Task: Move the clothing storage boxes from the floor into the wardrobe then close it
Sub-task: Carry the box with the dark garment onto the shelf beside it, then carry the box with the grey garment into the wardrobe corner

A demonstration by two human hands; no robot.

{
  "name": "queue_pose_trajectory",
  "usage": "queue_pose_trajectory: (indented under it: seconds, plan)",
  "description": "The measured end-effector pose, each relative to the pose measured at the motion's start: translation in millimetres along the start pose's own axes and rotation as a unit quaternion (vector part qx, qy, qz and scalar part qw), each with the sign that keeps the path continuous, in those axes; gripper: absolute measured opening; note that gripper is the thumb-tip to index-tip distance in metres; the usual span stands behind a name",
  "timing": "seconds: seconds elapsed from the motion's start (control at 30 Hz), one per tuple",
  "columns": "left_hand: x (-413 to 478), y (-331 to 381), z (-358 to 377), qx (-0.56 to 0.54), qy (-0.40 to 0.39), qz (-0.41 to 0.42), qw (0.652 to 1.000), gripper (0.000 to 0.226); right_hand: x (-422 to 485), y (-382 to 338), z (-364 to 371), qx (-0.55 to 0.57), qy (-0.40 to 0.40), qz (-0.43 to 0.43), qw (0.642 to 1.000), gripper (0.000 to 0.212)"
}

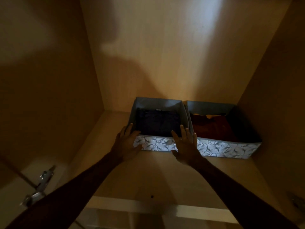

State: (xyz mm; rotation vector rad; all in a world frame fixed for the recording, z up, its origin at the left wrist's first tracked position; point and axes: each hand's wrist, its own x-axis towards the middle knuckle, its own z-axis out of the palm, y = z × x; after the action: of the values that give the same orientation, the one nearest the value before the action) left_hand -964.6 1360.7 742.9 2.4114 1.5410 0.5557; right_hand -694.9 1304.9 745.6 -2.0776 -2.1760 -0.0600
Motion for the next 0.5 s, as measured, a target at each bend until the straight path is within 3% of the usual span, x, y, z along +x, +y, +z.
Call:
queue_pose_trajectory:
  seconds: [0.13,0.23,0.4,0.5]
  plan:
    - [-42,11,4,-0.117,0.098,0.005,0.988,0.054,-34,-16,4,0.09,0.055,-0.019,0.994,0.077]
    - [-84,17,8,-0.182,0.115,-0.032,0.976,0.05,-68,-37,8,0.183,0.086,-0.014,0.979,0.07]
    - [-155,25,16,-0.358,0.139,-0.128,0.914,0.039,-125,-80,19,0.401,0.055,0.02,0.914,0.068]
    - [-200,31,23,-0.404,0.144,-0.197,0.882,0.036,-156,-102,26,0.459,0.038,0.014,0.888,0.066]
